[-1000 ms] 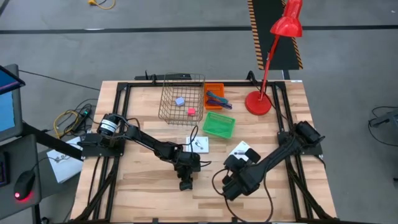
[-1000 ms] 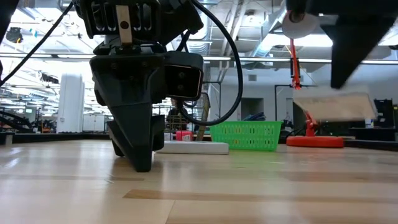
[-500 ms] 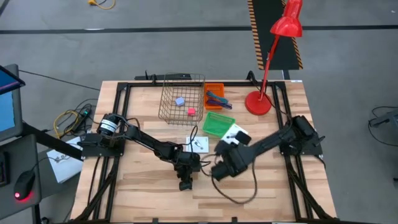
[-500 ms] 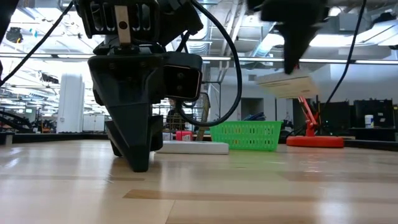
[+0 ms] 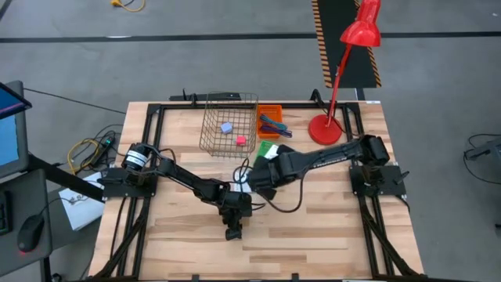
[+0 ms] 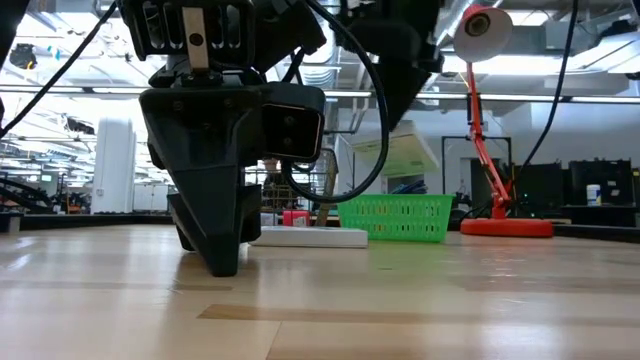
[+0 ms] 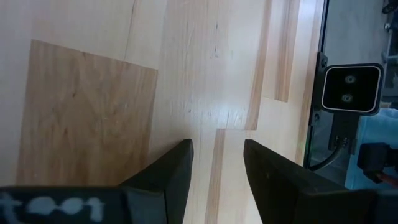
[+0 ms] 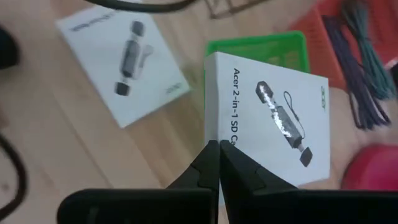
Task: Pick and place items into bin
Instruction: Put the top card reader box into the green basket, then put the card reader box into the green basket
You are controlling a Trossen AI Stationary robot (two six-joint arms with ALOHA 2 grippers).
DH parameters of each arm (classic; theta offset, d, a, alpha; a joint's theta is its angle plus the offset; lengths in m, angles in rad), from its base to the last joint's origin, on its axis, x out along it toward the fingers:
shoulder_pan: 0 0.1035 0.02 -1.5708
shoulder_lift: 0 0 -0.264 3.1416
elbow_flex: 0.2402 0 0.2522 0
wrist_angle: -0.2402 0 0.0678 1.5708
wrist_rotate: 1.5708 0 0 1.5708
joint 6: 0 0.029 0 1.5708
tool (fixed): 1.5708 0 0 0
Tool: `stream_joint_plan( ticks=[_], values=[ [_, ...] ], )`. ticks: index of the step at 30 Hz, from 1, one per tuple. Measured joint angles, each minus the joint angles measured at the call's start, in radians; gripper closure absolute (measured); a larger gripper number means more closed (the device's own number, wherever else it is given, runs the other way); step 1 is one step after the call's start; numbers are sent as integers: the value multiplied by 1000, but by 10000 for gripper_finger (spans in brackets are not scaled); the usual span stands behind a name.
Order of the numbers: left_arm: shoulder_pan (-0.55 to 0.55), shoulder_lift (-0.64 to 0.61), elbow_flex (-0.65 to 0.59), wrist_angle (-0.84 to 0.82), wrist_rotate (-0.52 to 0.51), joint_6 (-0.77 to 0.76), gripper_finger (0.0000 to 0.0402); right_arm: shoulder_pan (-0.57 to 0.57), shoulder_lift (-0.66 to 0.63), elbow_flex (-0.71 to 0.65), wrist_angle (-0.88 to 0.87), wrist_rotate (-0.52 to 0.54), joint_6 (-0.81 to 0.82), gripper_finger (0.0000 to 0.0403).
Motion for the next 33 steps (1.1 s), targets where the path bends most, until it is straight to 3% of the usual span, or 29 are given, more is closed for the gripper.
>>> stream_joint_plan(
  ticks=[8,18,33],
  values=[
    [0,0,0,0,-2,-1,258,-26,0,38,18,-97,-100,403],
    [-1,1,0,0,-7,-1,258,-57,0,38,5,-108,-102,396],
    [-1,2,-1,0,-7,0,258,-58,0,38,-20,-66,-63,302]
  ],
)
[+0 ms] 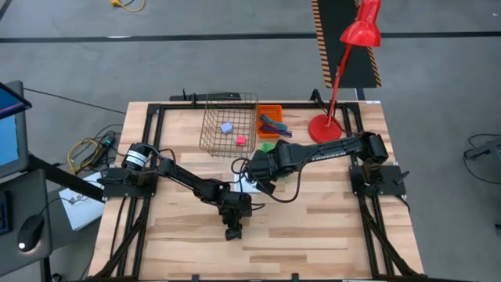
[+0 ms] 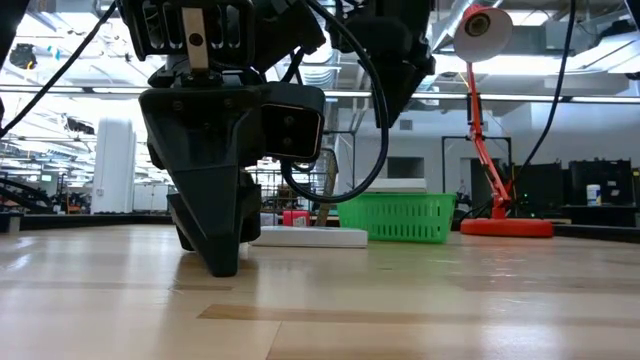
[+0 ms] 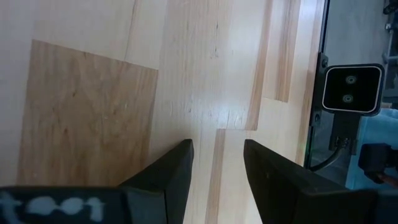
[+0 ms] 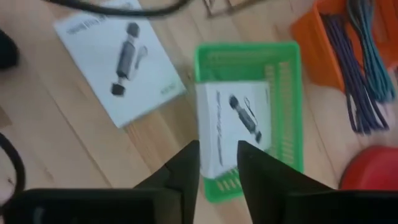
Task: Pick and place items into bin
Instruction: Put the card reader box into the green basket
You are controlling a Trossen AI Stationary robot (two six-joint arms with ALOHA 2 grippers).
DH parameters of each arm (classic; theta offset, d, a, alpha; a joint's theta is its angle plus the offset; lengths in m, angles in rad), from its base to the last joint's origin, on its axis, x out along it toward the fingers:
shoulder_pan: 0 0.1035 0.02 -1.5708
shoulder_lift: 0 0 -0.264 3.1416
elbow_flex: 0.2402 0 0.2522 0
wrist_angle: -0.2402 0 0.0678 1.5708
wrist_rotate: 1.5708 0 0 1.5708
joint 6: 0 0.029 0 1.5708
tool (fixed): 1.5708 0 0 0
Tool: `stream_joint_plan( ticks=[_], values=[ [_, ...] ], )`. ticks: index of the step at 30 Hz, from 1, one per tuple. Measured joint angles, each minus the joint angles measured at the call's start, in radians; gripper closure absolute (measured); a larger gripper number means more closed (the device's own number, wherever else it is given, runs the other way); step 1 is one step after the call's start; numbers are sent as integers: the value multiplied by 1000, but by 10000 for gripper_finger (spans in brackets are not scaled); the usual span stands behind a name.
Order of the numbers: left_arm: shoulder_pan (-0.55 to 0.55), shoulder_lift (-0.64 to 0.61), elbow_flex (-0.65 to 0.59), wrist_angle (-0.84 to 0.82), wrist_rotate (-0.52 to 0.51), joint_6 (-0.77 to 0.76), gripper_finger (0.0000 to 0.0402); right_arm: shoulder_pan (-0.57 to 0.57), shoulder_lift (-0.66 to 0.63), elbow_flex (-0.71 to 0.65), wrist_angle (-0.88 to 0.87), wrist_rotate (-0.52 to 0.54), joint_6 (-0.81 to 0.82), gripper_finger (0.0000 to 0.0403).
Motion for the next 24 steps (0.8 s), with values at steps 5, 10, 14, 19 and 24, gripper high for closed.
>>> stream_joint_plan(
  ticks=[5,10,14,19,24],
  values=[
    [-3,-31,-1,-71,-2,45,258,29,-22,3,-86,-9,73,285],
    [-5,-170,-6,-332,-201,161,258,122,-74,3,-120,-11,148,282],
    [-24,-296,-3,-515,-445,220,258,210,-86,3,-80,0,202,281],
    [-76,-440,-3,-704,-648,201,258,301,-56,2,91,41,172,278],
    [-150,-586,-3,-887,-765,128,258,318,22,0,270,41,57,278]
  ],
)
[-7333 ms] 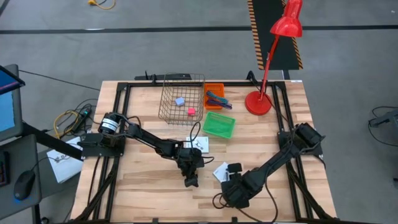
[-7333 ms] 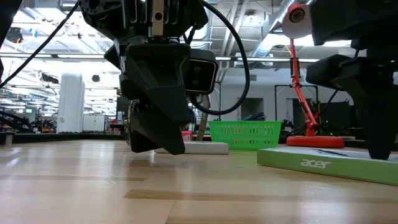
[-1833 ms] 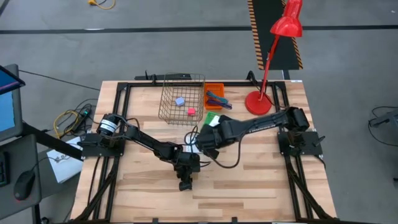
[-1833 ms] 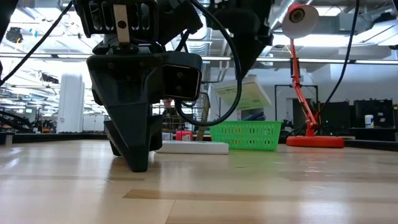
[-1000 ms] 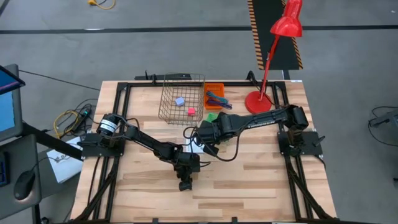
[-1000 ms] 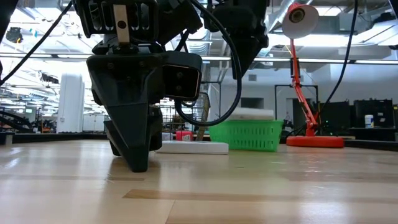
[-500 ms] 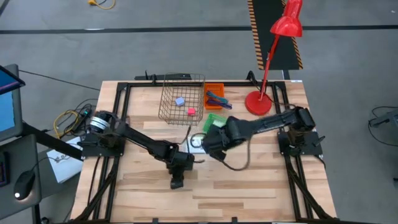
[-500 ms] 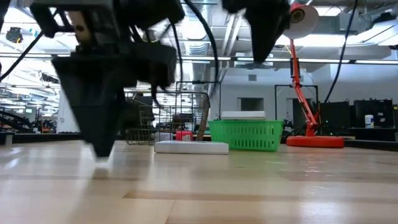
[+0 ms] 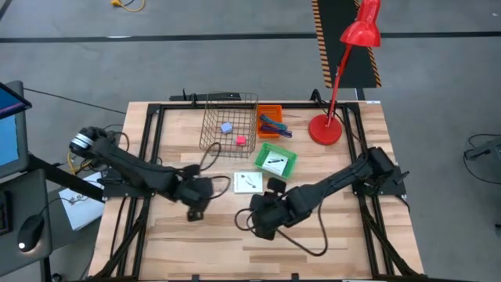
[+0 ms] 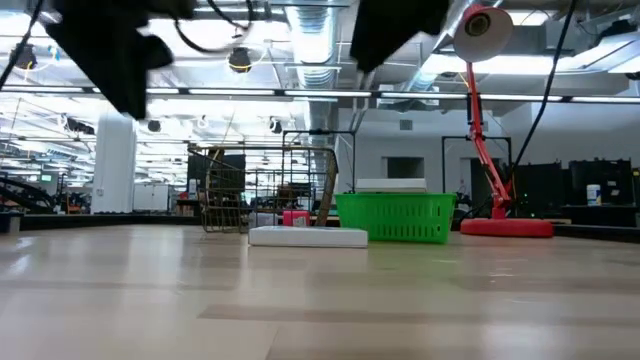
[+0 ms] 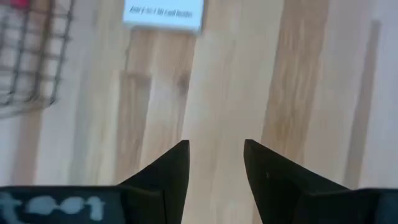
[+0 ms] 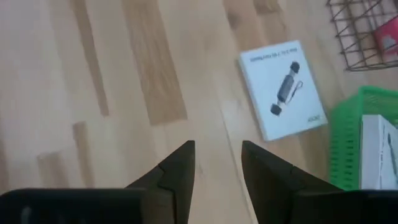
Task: Pick and place items into bin
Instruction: Put the card reader box into the green basket
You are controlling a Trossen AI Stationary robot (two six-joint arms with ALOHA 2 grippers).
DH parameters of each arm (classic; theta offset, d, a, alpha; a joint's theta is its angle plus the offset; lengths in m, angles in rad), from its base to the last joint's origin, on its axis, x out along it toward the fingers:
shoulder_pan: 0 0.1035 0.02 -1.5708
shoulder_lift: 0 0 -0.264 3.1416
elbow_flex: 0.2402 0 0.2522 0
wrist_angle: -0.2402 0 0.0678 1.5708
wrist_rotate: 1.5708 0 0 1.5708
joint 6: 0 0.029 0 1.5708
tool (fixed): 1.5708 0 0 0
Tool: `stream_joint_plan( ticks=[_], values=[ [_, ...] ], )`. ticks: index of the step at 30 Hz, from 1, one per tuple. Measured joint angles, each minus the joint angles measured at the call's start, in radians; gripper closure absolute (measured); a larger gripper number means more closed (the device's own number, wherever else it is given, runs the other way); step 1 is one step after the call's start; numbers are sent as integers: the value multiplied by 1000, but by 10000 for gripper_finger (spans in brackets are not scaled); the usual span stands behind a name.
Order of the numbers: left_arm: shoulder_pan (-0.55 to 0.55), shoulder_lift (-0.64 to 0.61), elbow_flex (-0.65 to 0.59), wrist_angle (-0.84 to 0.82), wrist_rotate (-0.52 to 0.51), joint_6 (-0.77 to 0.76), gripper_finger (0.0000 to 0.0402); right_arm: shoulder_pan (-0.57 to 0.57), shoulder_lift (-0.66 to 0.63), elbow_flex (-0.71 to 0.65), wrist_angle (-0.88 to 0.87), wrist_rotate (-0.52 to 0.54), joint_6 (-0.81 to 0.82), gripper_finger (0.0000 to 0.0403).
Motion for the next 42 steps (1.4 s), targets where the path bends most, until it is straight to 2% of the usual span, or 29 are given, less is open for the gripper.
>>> stream_joint_plan(
  ticks=[7,14,20,28,37,42],
  values=[
    [-81,-171,2,-97,-55,-105,258,-73,97,4,13,16,-38,280],
    [-118,-253,2,-163,-132,-199,258,-149,145,6,26,-76,-193,280],
    [-139,-263,2,-203,-159,-245,258,-159,146,5,27,-76,-369,280],
    [-143,-261,2,-207,-169,-290,258,-176,171,8,49,-104,-474,278],
    [-142,-261,2,-216,-178,-291,258,-197,276,3,-3,-124,-489,260],
    [-142,-262,3,-221,-177,-292,258,-208,283,3,0,-104,-510,252]
  ],
)
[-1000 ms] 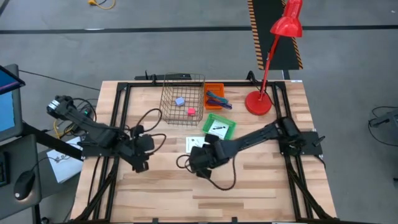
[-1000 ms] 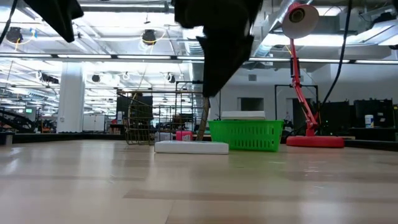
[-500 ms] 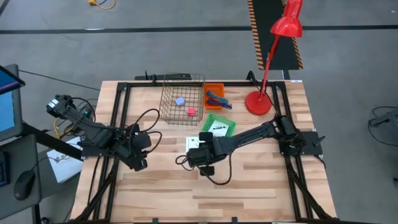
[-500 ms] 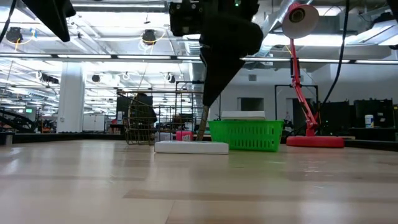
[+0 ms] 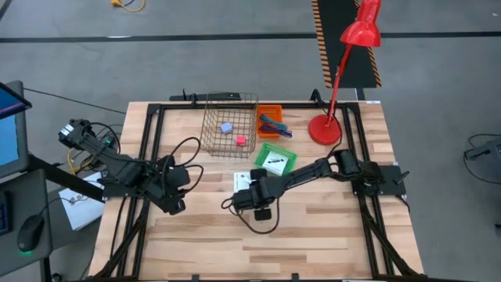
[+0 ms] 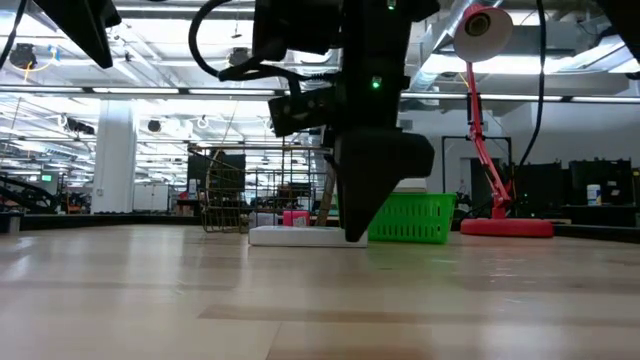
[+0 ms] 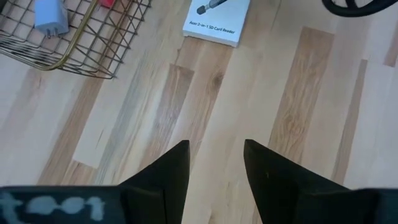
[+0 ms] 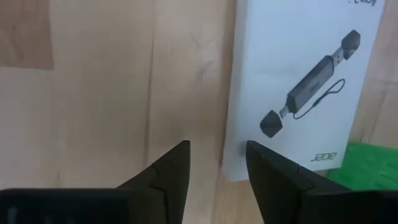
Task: Pick and place items into bin
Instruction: Put the card reader box into the green basket
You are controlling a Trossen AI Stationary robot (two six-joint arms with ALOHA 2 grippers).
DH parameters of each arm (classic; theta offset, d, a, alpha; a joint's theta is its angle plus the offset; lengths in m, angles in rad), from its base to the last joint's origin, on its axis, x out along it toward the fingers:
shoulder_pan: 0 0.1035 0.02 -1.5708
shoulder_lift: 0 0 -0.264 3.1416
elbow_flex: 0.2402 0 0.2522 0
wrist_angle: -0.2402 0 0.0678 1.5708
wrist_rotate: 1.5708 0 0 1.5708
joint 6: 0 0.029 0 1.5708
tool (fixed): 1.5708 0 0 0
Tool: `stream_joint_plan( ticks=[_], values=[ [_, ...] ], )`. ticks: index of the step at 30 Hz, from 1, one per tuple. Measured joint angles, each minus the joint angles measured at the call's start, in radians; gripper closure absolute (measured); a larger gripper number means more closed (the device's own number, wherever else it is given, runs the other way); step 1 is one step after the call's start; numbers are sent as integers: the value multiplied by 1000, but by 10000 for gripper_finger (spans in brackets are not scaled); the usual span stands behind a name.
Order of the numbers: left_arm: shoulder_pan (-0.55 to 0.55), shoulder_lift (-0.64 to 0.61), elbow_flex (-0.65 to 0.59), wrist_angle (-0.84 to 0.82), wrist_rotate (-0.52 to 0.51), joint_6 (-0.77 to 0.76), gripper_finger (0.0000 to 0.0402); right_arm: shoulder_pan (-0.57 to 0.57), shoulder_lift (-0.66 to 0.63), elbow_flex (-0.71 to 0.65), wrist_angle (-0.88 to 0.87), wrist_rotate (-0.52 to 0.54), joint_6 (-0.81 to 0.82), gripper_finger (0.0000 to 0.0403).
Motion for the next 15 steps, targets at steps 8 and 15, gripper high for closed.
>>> stream_joint_plan(
  ticks=[8,15],
  values=[
    [0,0,0,0,0,0,258,-15,0,0,2,6,-56,251],
    [0,0,0,0,1,-6,258,-23,57,8,43,-29,-132,262]
  ],
)
